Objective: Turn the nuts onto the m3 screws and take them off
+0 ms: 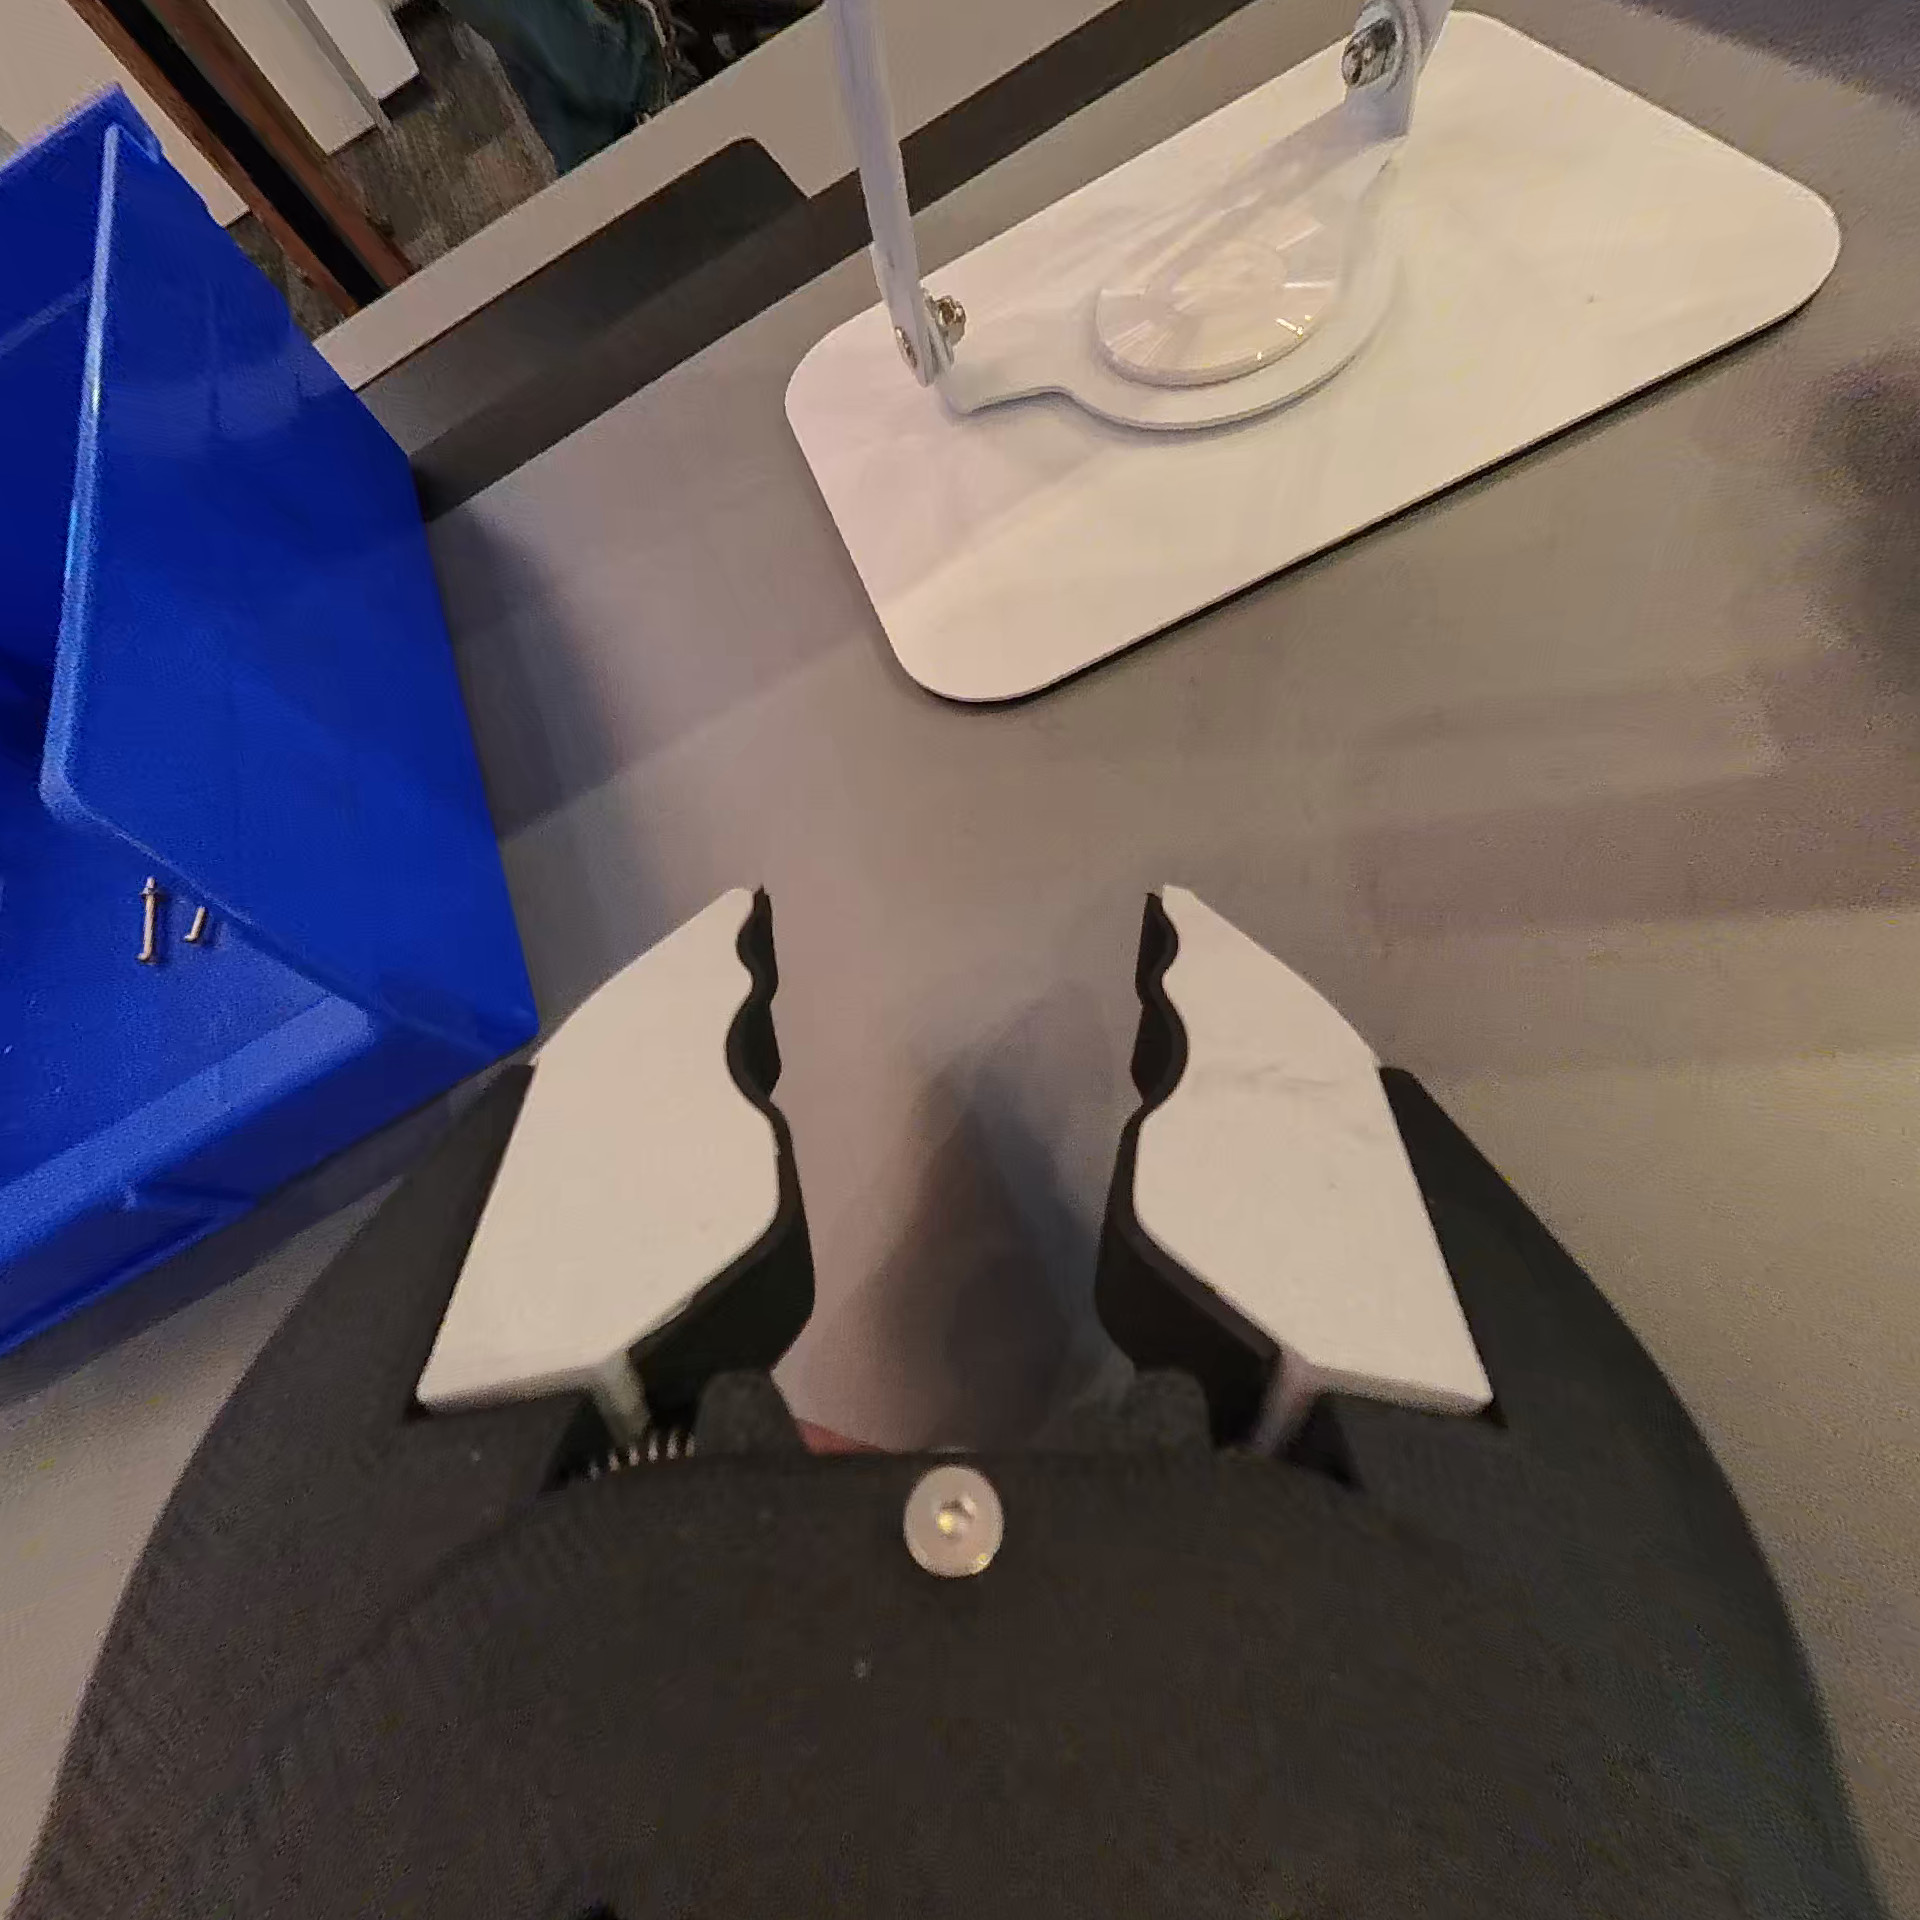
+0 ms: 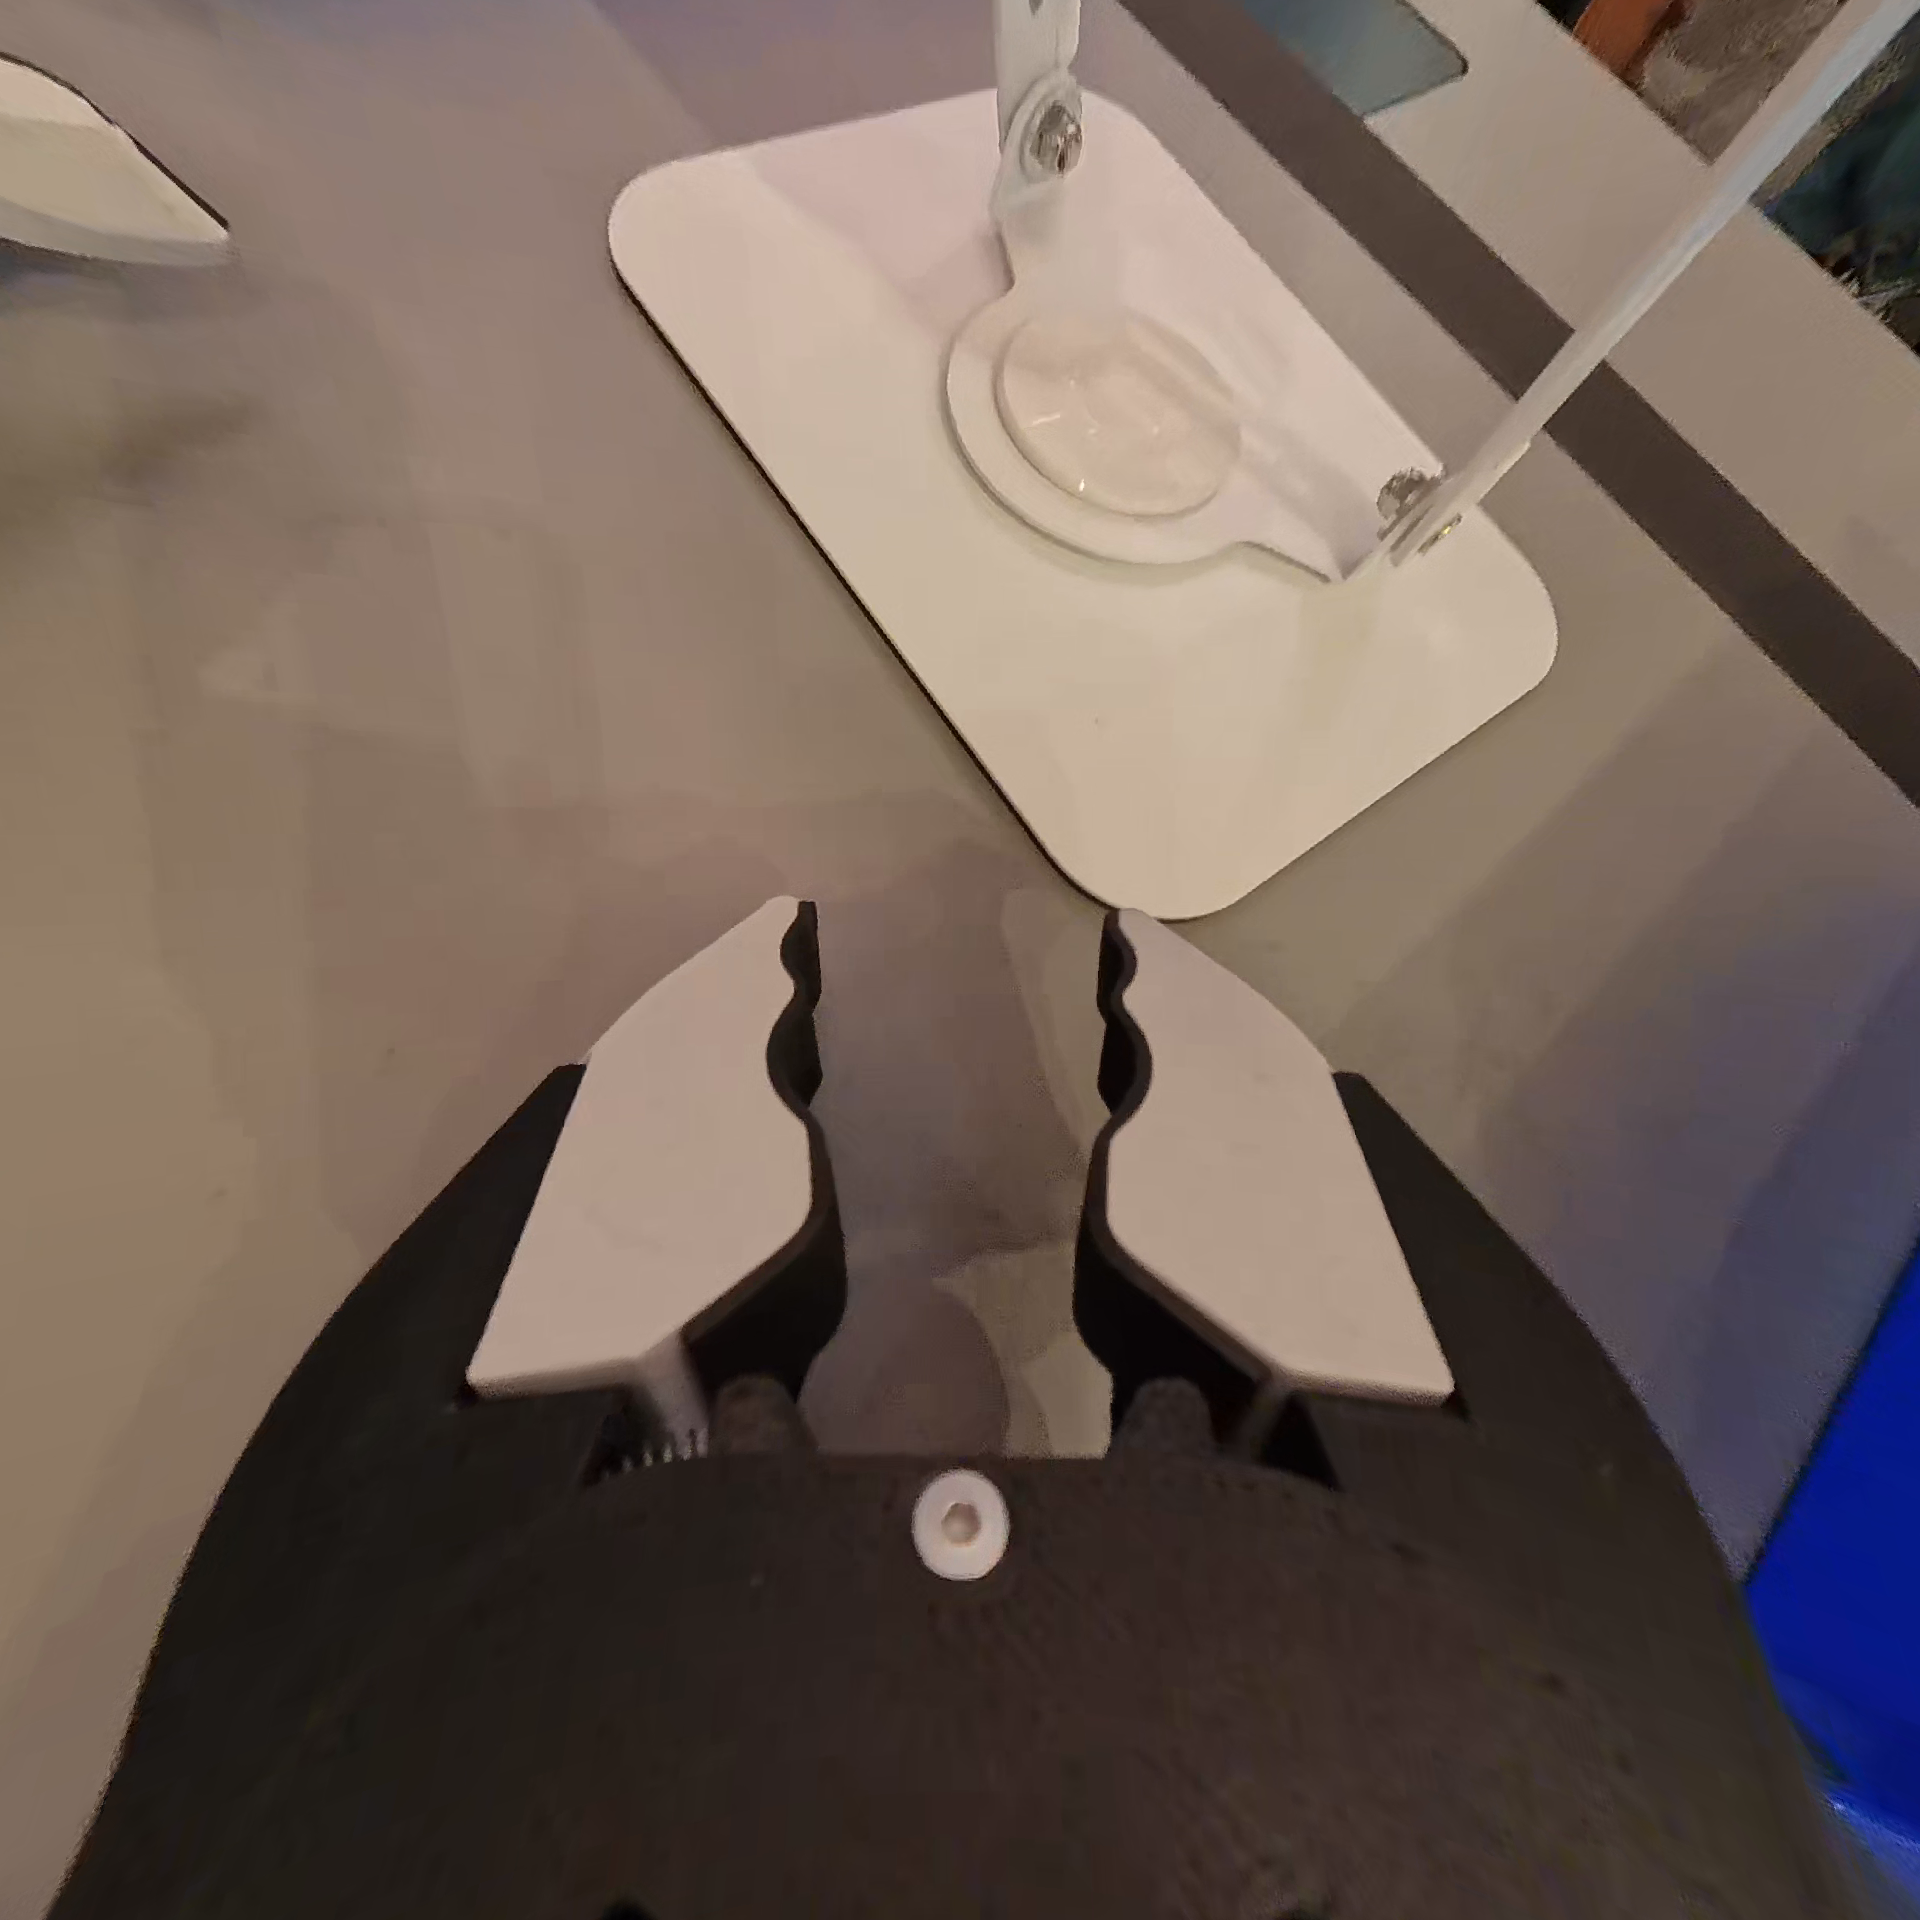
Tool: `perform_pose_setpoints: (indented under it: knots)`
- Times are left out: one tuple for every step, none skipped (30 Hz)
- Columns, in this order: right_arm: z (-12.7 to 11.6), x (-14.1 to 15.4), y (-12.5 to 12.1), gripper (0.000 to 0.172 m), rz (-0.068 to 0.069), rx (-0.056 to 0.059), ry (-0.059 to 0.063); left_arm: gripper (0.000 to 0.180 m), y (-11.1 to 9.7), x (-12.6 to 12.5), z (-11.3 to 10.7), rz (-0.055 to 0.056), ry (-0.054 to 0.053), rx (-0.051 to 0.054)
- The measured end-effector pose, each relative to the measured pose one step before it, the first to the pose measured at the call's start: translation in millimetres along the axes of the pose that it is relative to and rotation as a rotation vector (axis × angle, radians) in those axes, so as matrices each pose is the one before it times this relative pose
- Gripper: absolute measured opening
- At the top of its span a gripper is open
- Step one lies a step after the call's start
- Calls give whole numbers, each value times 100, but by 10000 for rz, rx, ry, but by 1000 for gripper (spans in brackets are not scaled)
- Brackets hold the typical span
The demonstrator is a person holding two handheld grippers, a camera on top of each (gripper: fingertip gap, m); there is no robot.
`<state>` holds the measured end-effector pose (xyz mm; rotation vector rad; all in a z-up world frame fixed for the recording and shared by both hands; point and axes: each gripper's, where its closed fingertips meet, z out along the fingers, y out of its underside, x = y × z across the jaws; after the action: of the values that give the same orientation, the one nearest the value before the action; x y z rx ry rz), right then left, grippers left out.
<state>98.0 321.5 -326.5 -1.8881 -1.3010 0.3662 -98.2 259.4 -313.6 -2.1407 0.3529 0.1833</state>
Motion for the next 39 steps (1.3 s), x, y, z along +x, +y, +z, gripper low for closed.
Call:
perform_pose_setpoints:
  knots:
    - [46,189,197,54,15,-51,72,67,61,-43,65,-2,14,-45]
    - [-48,251,49,58,13,22,94,67,44,-72,31,0,4,-19]
    - [-116,232,-72,60,15,93,71,70,30,-73,11,16,3,-4]
    - [-92,220,-1,62,10,72,68,72,34,-117,-29,5,-3,14]
    - [-14,247,162,67,-18,3,89,73,50,-95,-94,-51,53,10]
    - [-7,116,200,70,-53,-32,28,73,119,16,-170,-113,199,-111]
    - [-81,-22,20,70,-47,33,-51,73,-19,-192,-355,-72,124,-92]
    - [-100,-82,-91,69,-33,85,-63,70,-260,-464,-578,44,-35,97]
    - [-23,-56,19,67,-43,1,-35,61,-242,-534,-646,146,-26,105]
    - [40,-103,76,66,-65,-55,-56,54,-79,-432,-551,151,70,28]
    - [27,-147,34,63,-68,-30,-68,54,72,-744,-508,-31,-173,13]
    - [-10,-73,10,58,-36,-8,-34,49,100,-518,-420,-129,-67,101]
    - [-4,-87,23,54,-7,-16,-59,37,258,-154,-231,-129,86,81]
    - [-4,-98,18,50,-11,-7,-73,35,544,-128,55,-83,6,-93]
    - [-27,-76,9,49,-32,2,-45,34,716,-134,206,-4,-65,-215]
    - [-55,-88,25,46,-46,8,-50,32,532,-33,208,-38,-7,-108]
    - [-73,-70,26,39,-69,16,-25,26,205,5,65,-89,41,61]
    - [-61,-16,33,34,-66,9,17,25,-104,-228,-90,-105,-63,150]
    - [-36,-13,50,34,-11,1,0,25,-300,-323,-238,-67,-58,121]
    - [-36,-13,-2,35,17,21,-22,26,-575,-501,-386,-32,-90,156]
    - [-30,-34,-38,37,-6,30,-23,26,-783,-818,-488,22,-183,191]
    - [21,-53,7,37,-17,-9,-31,26,-889,-1268,-497,74,-337,170]
    - [33,-43,23,37,-5,-22,-26,26,-931,-1543,-390,67,-344,142]
    - [12,-18,-3,37,8,-4,-21,26,-894,-1699,-191,4,-283,90]
    - [8,-19,6,37,15,-7,-27,26,-766,-1818,65,-76,-246,-16]
    - [18,-3,8,37,27,-11,-29,26,-624,-1667,333,-179,-87,-126]
    - [20,-4,23,36,31,-13,-36,26,-379,-1355,667,-219,112,-280]
    - [15,-28,11,36,28,-13,-48,26,-51,-1211,987,-233,191,-468]
    - [23,-22,16,35,25,-12,-43,25,189,-1138,1208,-258,178,-593]
    - [4,-21,13,35,17,-9,-37,23,446,-835,1380,-210,297,-791]
    - [10,-34,6,35,13,-8,-46,25,252,-844,1389,-249,247,-686]
    - [21,-35,17,34,26,-13,-53,23,-323,-1006,1250,-347,105,-208]
    - [13,-23,18,34,36,-16,-57,21,-205,-808,1202,-386,158,-241]
    - [14,-41,24,34,27,-13,-61,22,200,-407,1181,-369,356,-501]
    - [10,-41,4,33,11,-7,-54,25,271,-278,1094,-343,367,-527]
    - [10,-45,12,33,7,-6,-44,25,-60,-613,894,-215,53,-211]
    - [6,-30,5,32,11,-7,-39,24,-40,-776,688,-103,-152,-173]
    - [17,-27,-3,32,12,-7,-39,23,242,-588,678,12,-111,-335]
    - [13,-35,12,32,9,-6,-42,23,427,-494,712,-13,-94,-438]
